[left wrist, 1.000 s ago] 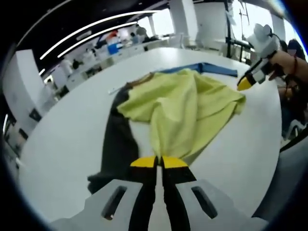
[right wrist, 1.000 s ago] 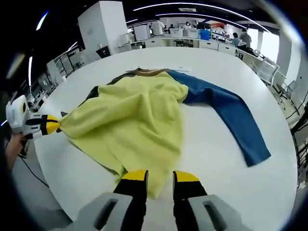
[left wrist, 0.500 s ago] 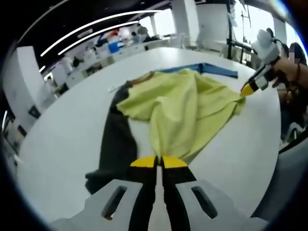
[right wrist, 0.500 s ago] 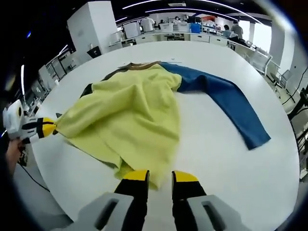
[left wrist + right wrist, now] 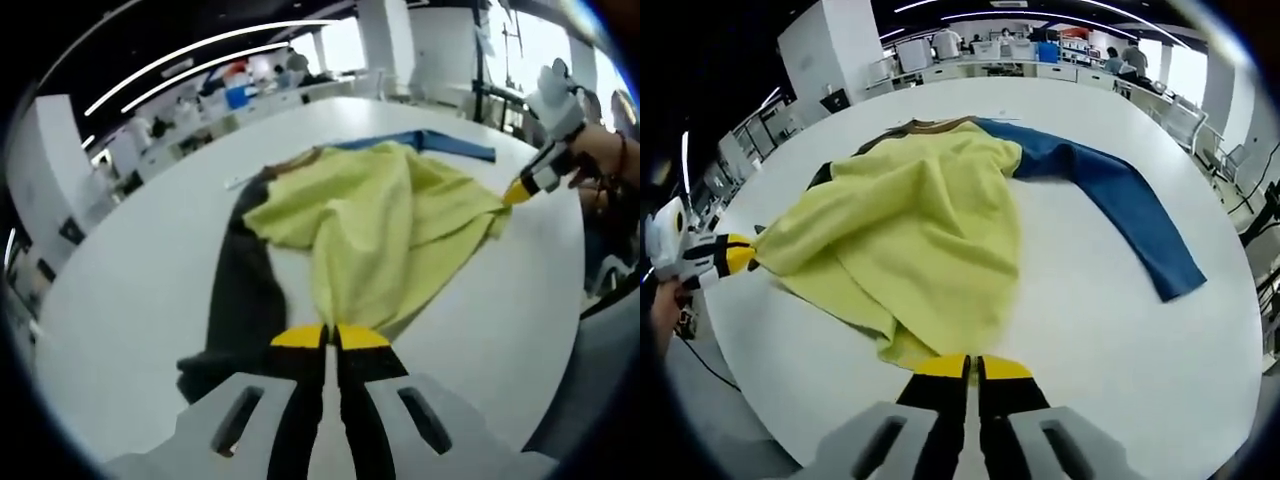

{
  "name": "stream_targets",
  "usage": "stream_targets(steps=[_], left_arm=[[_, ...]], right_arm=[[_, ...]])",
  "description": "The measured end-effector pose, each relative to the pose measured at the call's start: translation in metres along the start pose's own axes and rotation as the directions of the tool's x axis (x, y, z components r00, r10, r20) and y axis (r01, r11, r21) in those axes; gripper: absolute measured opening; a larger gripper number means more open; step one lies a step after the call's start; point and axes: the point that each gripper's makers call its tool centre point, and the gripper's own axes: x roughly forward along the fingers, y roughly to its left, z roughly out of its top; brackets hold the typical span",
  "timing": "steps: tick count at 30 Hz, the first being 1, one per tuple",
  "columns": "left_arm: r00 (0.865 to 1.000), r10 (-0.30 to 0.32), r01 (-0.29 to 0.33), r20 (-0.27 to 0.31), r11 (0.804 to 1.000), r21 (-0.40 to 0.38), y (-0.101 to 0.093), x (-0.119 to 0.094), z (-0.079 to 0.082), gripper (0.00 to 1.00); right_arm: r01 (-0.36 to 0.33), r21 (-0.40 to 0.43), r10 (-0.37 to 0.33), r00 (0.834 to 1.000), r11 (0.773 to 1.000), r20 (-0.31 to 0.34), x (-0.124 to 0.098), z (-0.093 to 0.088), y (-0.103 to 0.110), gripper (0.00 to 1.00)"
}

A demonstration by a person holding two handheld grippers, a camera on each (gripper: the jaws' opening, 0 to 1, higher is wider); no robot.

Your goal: Fold the garment on the visible template until the final outline fits inside the template.

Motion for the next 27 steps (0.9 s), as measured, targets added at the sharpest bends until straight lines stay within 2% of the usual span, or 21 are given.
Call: stream_targets(steps=[7, 16, 19, 22, 27], left_arm=[[1.000, 0.004, -0.004, 0.001, 1.000, -0.003, 0.001, -0.001, 0.000, 0.00], [1.000, 0.006, -0.006, 0.001, 1.000, -0.023, 0.007, -0.005, -0.004, 0.00], [1.000, 0.006, -0.005, 0.002, 0.999, -0.046, 0.010, -0.007, -0.007, 0.00], [1.000, 0.012, -0.013, -0.007, 0.999, -0.047, 0.013, -0.010, -0.012, 0.00], [1.000, -0.001, -0.001, -0.018, 0.997, -0.075, 0.014, -0.014, -0.020, 0.00]], right_arm=[[-0.004, -0.029, 0.004, 1.000, 1.000, -0.002, -0.004, 0.000, -0.005, 0.00], [0.000, -0.051, 0.000, 1.000, 0.999, 0.002, -0.015, 0.000, -0.023, 0.00], [-0.026, -0.037, 0.026, 1.000, 0.999, 0.011, -0.020, 0.001, -0.027, 0.00], [-0.017, -0.071, 0.018, 1.000, 0.997, 0.013, -0.024, -0.001, -0.036, 0.00], [-0.042, -0.068, 0.042, 0.999, 0.997, 0.004, -0.029, -0.007, -0.047, 0.00]])
